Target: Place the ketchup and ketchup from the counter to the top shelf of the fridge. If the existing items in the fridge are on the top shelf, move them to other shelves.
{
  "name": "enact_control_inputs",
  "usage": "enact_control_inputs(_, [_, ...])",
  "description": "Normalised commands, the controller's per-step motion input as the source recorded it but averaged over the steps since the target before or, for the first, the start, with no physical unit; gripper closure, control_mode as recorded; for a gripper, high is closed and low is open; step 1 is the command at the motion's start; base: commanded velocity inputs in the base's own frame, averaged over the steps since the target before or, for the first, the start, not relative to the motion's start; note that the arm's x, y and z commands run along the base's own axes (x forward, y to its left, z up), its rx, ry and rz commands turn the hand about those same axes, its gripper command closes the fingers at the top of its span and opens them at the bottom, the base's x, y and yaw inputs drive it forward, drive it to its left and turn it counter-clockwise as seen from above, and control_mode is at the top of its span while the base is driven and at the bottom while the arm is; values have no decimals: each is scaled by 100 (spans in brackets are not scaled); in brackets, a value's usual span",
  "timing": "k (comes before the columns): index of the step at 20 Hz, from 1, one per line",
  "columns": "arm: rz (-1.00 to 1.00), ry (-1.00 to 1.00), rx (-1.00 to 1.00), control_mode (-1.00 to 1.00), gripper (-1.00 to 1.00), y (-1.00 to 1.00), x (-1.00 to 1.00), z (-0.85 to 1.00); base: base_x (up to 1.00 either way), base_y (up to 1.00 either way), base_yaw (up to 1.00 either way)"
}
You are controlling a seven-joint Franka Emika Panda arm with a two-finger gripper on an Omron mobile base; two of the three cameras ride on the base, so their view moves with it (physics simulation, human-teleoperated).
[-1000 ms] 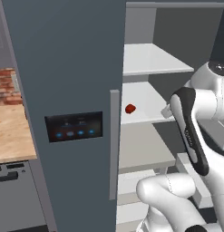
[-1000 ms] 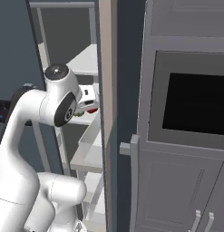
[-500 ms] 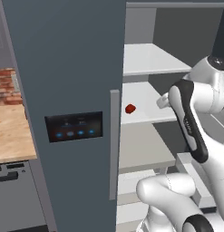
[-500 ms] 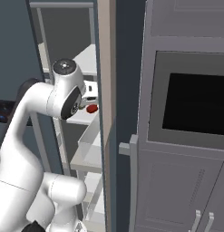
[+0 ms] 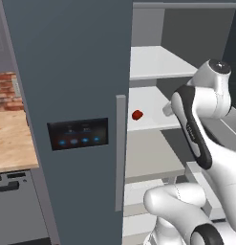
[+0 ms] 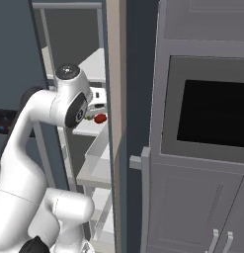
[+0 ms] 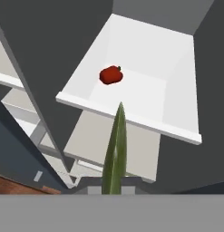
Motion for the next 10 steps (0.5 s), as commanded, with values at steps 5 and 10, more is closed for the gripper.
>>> enact_control_inputs(5, [0,0,0,-100,100,19,3,-40,0,0,0])
enact_control_inputs(10, [-1,0,0,-100,100,13,0,-49,0,0,0])
